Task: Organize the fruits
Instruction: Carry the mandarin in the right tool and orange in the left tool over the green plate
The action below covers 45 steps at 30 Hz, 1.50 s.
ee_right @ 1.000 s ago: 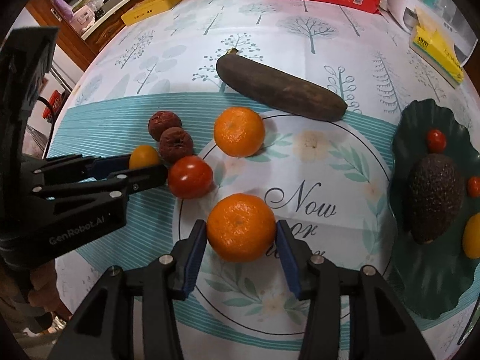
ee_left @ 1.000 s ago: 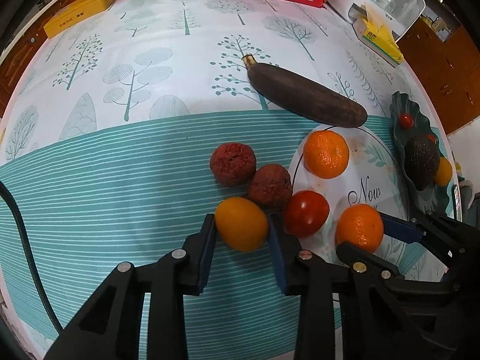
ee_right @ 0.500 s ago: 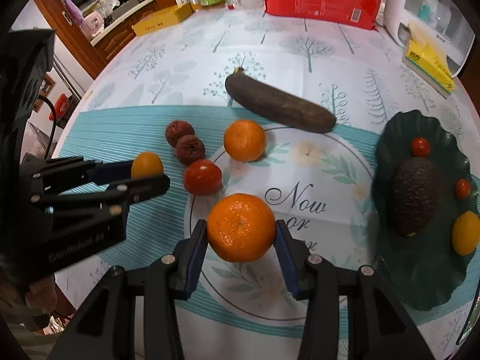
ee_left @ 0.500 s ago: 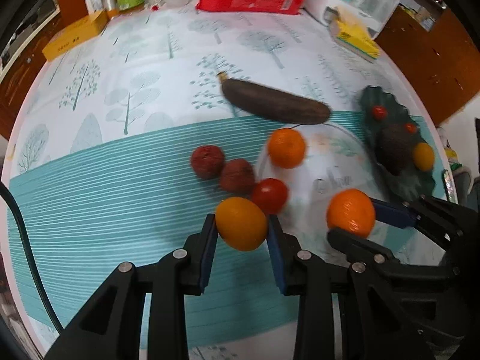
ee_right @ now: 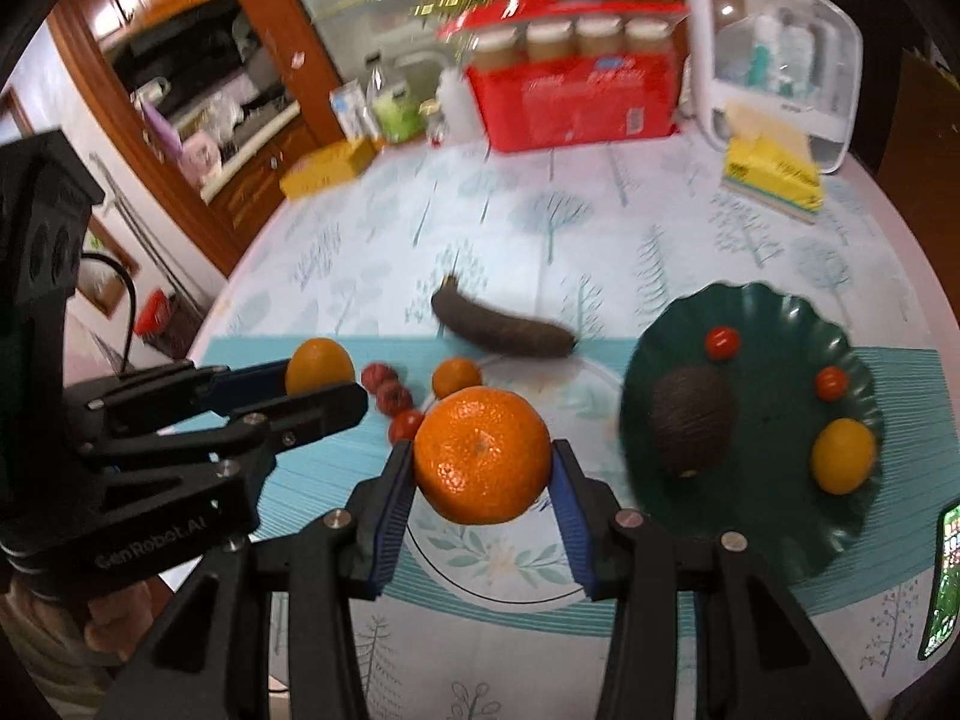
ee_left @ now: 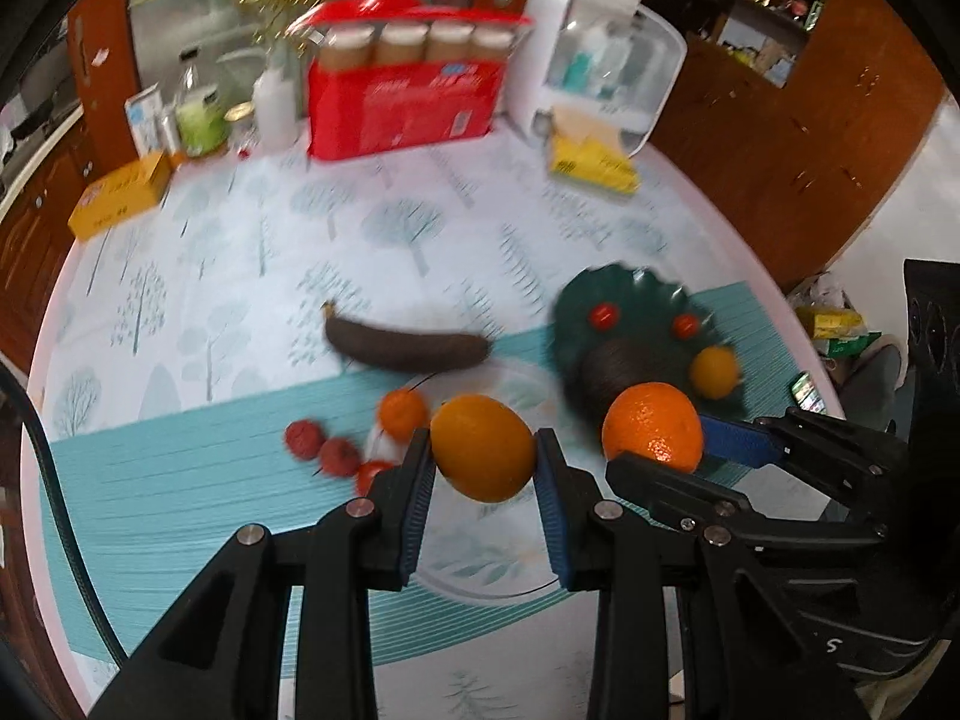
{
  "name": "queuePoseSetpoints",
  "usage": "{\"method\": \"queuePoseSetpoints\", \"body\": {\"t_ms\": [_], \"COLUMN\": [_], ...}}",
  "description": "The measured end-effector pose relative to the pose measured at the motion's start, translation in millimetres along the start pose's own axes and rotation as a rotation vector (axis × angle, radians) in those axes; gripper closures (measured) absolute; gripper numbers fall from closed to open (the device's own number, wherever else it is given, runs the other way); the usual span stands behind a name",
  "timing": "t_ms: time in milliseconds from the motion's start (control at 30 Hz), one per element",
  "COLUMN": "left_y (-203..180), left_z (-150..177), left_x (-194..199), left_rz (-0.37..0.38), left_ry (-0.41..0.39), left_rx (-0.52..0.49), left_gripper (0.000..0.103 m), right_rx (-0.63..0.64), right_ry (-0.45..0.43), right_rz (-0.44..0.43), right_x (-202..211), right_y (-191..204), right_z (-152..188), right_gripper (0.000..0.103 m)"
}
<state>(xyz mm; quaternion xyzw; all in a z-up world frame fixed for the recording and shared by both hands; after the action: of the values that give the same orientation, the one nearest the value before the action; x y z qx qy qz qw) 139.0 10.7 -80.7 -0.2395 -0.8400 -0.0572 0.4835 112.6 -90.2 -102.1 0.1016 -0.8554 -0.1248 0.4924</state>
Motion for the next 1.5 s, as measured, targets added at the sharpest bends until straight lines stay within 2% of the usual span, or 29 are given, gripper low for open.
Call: {"method": "queuePoseSetpoints", "body": {"t_ms": [167, 367, 533, 767, 933, 1133, 1500], "left_y": [-42.2, -89.6, -119.9, -142.0, -141.3, -135.7, -134.9], "left_z": [-29.8, -64.0, -89.9, -104.5, -102.2, -86.9, -78.9], "left_x": [10.0, 5.4, -17.6, -65.5, -116.0, -165.7, -201.8], "left_rz": [0.025, 0.028, 0.0, -0.045, -0.06, -0.078, -0.099], "left_ry": [-0.031, -0.066, -0.061, -0.013, 0.062, 0.157, 0.21], "left_rx": [-0.006, -0.015, -0.009, 0.008, 0.045, 0.078, 0.093], "left_gripper": [0.072, 0.072, 0.072, 0.071, 0.071, 0.071, 0.071], "right_rx": [-0.001, -0.015, -0.026, -0.047, -0.046, -0.02, 0.005], "right_ry": [-0.059, -0.138, -0.149, -0.084, -0.015, 0.073, 0.172], "right_rz": [0.009, 0.054, 0.09, 0.109, 0.111, 0.128, 0.133], "right_x": [41.2, 86.3, 93.6, 67.9, 36.8, -4.7, -48.5], "right_y": [-23.4, -71.1, -115.8, -175.8, -203.7, -222.8, -238.8], "right_z": [-17.6, -49.5, -67.3, -78.7, -78.0, -66.1, -51.0], "right_gripper": [0.058, 0.058, 0.058, 0.058, 0.058, 0.058, 0.058]}}
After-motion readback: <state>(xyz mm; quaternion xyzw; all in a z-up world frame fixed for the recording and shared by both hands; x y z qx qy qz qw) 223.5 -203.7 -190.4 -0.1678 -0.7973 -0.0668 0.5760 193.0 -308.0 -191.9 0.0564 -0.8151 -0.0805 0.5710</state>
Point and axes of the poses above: each gripper's, at about its wrist camera, not at the fingertips, and x roughly against the way its jaws point, y to its left, z to its underside, the point moved 7 cm from there along -x, roughly the way its jaws point, and after that the axes turned 6 degrees about -x, right-handed, at the moved point
